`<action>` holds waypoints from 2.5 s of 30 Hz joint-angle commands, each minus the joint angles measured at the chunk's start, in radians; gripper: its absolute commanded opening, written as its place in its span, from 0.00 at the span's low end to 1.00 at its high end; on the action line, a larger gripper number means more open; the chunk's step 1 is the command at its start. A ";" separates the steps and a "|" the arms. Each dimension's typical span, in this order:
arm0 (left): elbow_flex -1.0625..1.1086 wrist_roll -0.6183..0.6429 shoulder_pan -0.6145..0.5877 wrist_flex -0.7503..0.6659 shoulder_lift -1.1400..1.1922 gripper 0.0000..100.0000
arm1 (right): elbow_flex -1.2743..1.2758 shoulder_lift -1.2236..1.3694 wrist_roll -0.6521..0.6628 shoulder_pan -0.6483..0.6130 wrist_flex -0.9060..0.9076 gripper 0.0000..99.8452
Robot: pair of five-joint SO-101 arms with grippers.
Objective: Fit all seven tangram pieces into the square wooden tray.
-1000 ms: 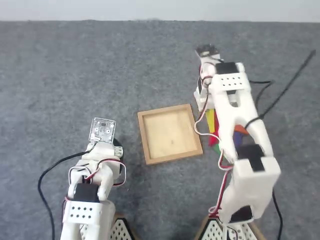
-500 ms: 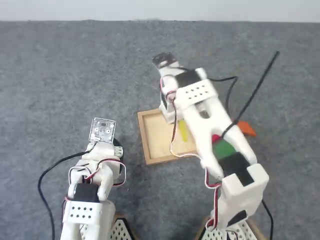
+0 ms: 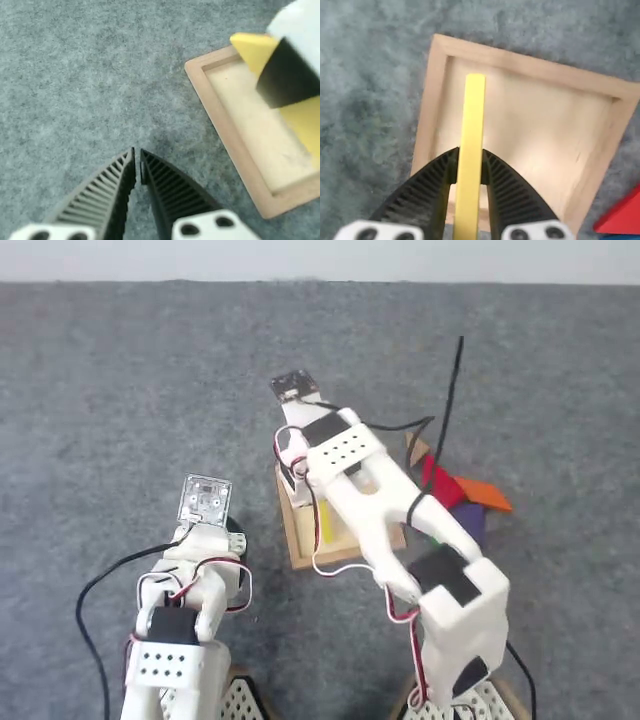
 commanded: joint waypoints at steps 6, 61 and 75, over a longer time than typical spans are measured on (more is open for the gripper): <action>-0.008 0.006 -0.003 0.005 -0.017 0.02 | -0.026 0.038 -0.048 -0.038 -0.042 0.01; -0.008 0.006 -0.003 0.005 -0.017 0.02 | -0.034 0.019 -0.041 0.105 -0.056 0.20; -0.008 0.006 -0.005 0.005 -0.017 0.02 | -0.117 0.128 -0.044 -0.028 -0.035 0.20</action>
